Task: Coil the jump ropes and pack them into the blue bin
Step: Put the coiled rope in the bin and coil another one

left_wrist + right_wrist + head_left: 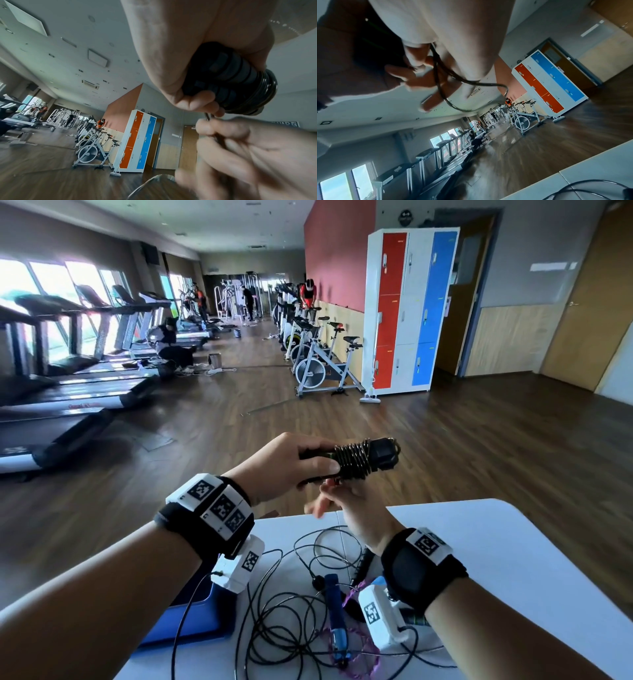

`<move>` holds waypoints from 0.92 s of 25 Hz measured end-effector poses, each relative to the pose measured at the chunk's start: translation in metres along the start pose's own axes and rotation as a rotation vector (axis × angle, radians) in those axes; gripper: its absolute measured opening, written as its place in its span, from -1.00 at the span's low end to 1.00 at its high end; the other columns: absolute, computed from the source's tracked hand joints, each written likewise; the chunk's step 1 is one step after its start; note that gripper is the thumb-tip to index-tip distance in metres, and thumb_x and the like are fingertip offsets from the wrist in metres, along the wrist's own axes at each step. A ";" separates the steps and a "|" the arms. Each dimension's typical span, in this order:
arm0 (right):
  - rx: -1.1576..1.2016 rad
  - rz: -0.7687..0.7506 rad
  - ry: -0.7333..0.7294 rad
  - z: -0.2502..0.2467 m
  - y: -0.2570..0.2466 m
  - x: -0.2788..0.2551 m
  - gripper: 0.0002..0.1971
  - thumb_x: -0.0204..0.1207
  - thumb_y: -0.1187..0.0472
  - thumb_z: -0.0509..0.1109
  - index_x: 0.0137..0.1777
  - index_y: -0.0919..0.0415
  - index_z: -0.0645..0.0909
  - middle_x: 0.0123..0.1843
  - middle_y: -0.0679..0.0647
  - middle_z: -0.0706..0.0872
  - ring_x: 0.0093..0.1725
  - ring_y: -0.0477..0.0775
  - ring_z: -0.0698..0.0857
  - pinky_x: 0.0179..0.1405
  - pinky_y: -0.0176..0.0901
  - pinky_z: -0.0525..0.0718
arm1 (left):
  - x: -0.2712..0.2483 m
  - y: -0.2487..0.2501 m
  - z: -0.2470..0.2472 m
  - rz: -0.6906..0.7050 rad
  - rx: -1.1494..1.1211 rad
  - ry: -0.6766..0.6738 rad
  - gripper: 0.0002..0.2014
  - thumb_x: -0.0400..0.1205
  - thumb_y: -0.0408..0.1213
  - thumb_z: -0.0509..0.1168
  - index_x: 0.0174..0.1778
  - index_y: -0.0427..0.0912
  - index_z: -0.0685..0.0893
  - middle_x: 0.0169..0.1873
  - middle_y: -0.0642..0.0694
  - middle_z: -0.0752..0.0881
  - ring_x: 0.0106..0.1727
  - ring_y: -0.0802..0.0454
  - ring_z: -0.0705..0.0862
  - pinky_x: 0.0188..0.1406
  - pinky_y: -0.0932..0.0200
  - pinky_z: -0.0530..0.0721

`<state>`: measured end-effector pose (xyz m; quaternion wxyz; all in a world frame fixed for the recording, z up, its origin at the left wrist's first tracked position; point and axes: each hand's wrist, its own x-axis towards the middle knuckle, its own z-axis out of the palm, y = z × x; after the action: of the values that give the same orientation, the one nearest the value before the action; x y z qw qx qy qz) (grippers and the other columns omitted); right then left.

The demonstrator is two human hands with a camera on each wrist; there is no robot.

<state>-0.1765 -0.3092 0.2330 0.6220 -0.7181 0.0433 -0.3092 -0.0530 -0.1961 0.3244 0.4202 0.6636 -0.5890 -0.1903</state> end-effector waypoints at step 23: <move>-1.068 -0.050 -0.294 -0.098 -0.145 0.012 -0.77 0.62 -0.01 0.43 -0.23 0.06 0.71 -0.47 -0.08 0.63 -0.49 -0.16 0.51 -0.40 -0.15 0.42 | 0.004 -0.011 0.040 0.127 0.736 0.012 -0.38 0.68 0.06 0.10 0.74 0.24 0.24 0.01 0.02 0.48 0.05 0.10 0.44 0.17 0.23 0.47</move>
<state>-0.2622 -0.3673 0.3741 0.1635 -0.9701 0.0896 -0.1555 -0.0749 -0.2142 0.2936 0.1681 0.7336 -0.6553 0.0644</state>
